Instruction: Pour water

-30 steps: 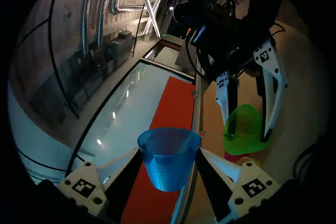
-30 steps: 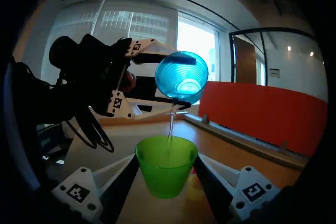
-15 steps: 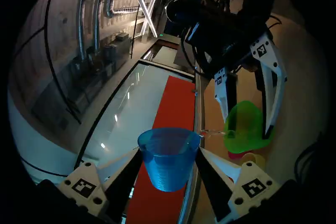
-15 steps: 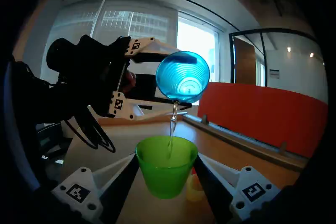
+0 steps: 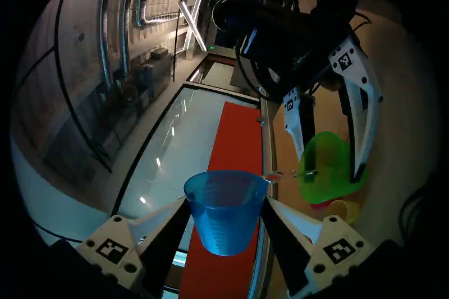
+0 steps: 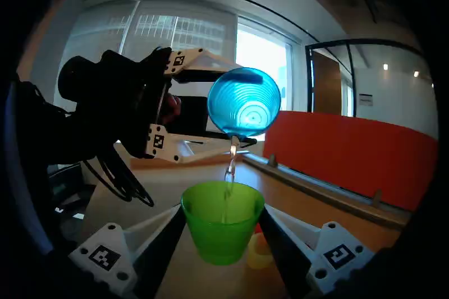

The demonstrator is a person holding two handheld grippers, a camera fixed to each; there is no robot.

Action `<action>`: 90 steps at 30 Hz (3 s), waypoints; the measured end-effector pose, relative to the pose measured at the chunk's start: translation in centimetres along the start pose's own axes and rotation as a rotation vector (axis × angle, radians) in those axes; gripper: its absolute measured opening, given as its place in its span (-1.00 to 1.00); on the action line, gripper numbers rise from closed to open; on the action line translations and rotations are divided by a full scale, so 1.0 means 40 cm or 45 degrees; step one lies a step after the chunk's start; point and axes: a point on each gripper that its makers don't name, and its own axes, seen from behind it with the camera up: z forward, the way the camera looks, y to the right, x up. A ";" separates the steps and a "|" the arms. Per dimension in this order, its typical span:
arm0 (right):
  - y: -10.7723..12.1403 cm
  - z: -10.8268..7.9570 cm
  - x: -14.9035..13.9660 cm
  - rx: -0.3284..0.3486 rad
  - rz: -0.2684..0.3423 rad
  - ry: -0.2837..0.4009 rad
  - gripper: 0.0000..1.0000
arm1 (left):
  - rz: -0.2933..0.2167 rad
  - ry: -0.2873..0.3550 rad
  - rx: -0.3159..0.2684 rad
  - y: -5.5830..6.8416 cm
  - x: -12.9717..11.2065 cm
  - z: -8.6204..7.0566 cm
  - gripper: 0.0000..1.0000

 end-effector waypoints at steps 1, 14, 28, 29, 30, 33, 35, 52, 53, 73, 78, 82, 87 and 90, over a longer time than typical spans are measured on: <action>0.002 0.000 0.000 -0.001 0.000 0.001 0.80 | 0.007 0.000 0.001 -0.001 0.001 0.001 0.68; 0.014 -0.006 0.001 -0.010 0.001 0.008 0.80 | 0.077 0.003 0.011 -0.007 0.011 0.014 0.67; 0.019 -0.010 0.002 -0.015 -0.001 0.010 0.80 | 0.164 0.007 0.022 -0.010 0.019 0.021 0.68; 0.020 -0.009 0.001 -0.015 0.000 0.010 0.80 | 0.171 0.007 0.024 -0.012 0.020 0.022 0.68; 0.020 -0.009 0.001 -0.016 -0.001 0.010 0.80 | 0.179 0.007 0.027 -0.015 0.021 0.022 0.68; 0.019 -0.010 0.002 -0.018 -0.002 0.008 0.80 | 0.200 0.006 0.034 -0.024 0.022 0.022 0.68; 0.017 -0.011 0.004 -0.018 -0.003 0.008 0.80 | 0.212 0.006 0.036 -0.030 0.023 0.022 0.68; 0.017 -0.008 0.009 -0.021 -0.007 0.007 0.80 | 0.331 -0.001 0.057 -0.033 0.029 0.017 0.68; 0.017 -0.008 0.009 -0.021 -0.007 0.007 0.80 | 0.336 -0.001 0.056 -0.030 0.029 0.016 0.68; 0.017 -0.007 0.001 -0.022 -0.008 0.006 0.80 | 0.196 0.001 0.041 -0.018 0.018 0.021 0.68; 0.019 -0.010 0.005 -0.026 -0.010 0.006 0.80 | 0.079 -0.001 0.029 -0.005 0.012 0.022 0.68; 0.021 -0.012 0.006 -0.028 -0.011 0.009 0.80 | -0.028 -0.002 0.018 0.007 0.004 0.020 0.68; 0.026 -0.016 0.006 -0.034 -0.016 0.009 0.80 | -0.132 0.005 0.016 0.009 -0.004 0.016 0.68; 0.030 -0.015 0.004 -0.037 -0.018 0.010 0.80 | -0.211 0.012 0.031 0.000 -0.007 0.015 0.68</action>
